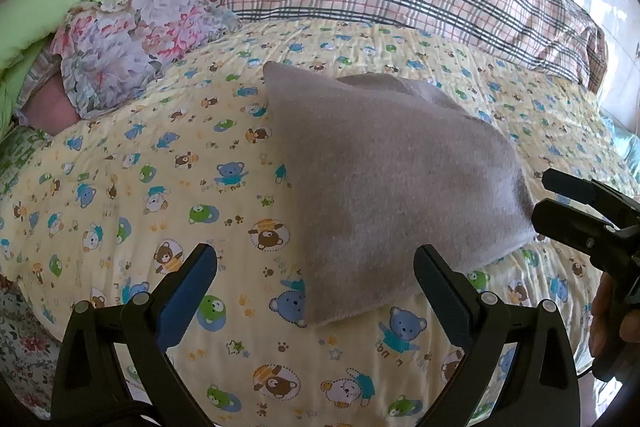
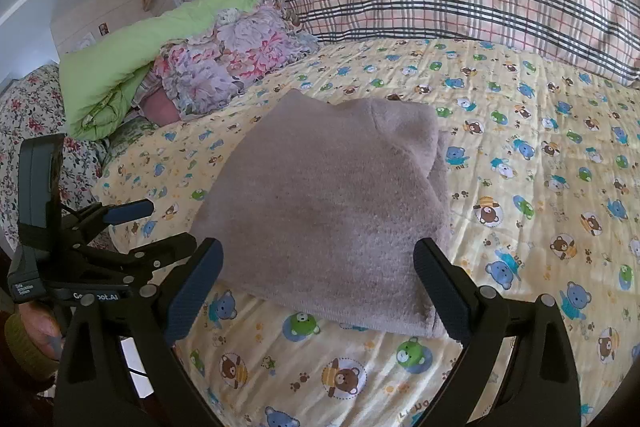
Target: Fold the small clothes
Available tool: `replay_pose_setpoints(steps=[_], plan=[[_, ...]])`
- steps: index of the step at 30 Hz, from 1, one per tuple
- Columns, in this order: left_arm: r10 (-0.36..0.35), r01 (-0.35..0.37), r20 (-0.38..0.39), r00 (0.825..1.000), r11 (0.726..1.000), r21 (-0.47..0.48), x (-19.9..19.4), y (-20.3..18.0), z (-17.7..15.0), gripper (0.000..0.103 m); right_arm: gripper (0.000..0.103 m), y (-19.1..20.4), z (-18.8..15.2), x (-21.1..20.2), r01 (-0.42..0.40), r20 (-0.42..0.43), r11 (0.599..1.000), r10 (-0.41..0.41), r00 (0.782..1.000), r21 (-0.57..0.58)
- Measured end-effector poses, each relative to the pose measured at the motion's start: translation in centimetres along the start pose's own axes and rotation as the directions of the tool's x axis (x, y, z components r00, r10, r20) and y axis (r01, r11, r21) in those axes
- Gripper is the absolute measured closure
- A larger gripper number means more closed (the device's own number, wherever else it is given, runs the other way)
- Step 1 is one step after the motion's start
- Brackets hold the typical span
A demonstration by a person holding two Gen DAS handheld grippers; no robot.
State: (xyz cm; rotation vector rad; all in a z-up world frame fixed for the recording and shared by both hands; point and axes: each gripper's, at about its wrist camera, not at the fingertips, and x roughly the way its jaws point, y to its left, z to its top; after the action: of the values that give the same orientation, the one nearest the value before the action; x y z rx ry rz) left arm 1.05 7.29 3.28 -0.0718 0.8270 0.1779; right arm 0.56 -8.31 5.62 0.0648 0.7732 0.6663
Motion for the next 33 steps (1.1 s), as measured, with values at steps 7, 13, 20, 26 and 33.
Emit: replay_pose_setpoints(steps=[7, 13, 20, 26, 33], plan=[[-0.002, 0.002, 0.007, 1.000, 1.000, 0.004, -0.09, -0.19, 0.25, 0.004, 0.007, -0.10, 0.00, -0.05, 0.000, 0.001, 1.000, 0.000, 1.000, 0.002], [-0.005, 0.005, 0.013, 1.000, 1.000, 0.012, -0.10, -0.32, 0.49, 0.004, 0.007, -0.26, 0.12, -0.08, 0.001, 0.003, 1.000, -0.001, 1.000, 0.003], [-0.009, 0.009, 0.016, 1.000, 1.000, 0.016, -0.09, -0.53, 0.60, 0.004, 0.007, -0.36, 0.19, -0.08, 0.000, 0.003, 1.000, 0.000, 1.000, 0.004], [-0.009, 0.008, 0.013, 1.000, 1.000, 0.017, -0.02, -0.60, 0.61, 0.004, 0.007, -0.41, 0.22, -0.10, -0.001, 0.003, 1.000, 0.001, 1.000, 0.004], [-0.009, 0.008, 0.015, 1.000, 1.000, 0.018, 0.01, -0.62, 0.60, 0.004, 0.007, -0.38, 0.27, -0.08, -0.001, 0.004, 1.000, 0.001, 1.000, 0.003]])
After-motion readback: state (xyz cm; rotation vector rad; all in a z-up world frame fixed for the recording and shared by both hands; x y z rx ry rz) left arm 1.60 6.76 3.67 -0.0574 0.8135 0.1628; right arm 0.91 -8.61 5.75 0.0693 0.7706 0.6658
